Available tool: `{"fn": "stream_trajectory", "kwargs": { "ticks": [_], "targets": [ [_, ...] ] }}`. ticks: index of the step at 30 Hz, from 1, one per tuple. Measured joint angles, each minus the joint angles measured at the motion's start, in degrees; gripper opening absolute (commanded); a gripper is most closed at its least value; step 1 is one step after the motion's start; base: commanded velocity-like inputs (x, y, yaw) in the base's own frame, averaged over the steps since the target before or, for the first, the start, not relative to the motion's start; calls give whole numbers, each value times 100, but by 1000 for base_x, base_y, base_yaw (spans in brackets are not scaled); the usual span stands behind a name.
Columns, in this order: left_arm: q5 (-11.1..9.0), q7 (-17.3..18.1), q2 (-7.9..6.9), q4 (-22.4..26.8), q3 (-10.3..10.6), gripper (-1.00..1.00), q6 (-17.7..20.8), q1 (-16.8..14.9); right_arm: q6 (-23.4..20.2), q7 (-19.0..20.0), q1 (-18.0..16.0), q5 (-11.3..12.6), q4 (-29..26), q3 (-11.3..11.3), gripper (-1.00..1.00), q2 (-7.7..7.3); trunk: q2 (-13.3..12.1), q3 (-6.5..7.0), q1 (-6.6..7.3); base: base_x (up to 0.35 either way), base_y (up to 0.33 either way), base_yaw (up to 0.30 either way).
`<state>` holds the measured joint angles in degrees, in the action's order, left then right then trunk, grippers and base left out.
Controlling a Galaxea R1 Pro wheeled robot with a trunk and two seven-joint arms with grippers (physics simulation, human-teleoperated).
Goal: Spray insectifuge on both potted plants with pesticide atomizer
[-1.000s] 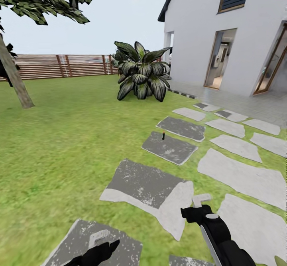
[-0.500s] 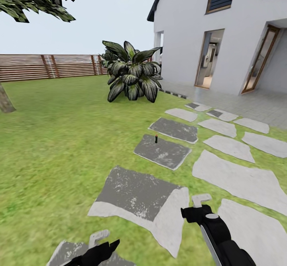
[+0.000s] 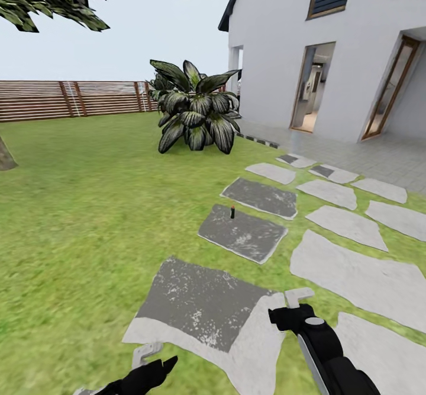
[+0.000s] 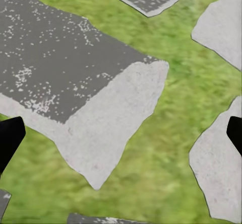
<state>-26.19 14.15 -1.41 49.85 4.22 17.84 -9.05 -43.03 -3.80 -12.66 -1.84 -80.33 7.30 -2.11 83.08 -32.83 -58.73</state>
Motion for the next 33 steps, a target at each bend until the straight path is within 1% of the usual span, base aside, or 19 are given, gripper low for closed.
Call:
{"fn": "stream_trajectory", "kwargs": {
  "ticks": [21, 33],
  "targets": [
    [9, 0, 9, -98, -1, 100, -9, -18, 32, -6, 0, 0, 0, -1, 100, 9, 0, 0, 0, 320, -3, 0],
    [9, 0, 9, -98, 0, 100, -9, -18, 20, 0, 0, 1, 0, 0, 100, 9, 0, 0, 0, 320, -123, 0]
  ]
}}
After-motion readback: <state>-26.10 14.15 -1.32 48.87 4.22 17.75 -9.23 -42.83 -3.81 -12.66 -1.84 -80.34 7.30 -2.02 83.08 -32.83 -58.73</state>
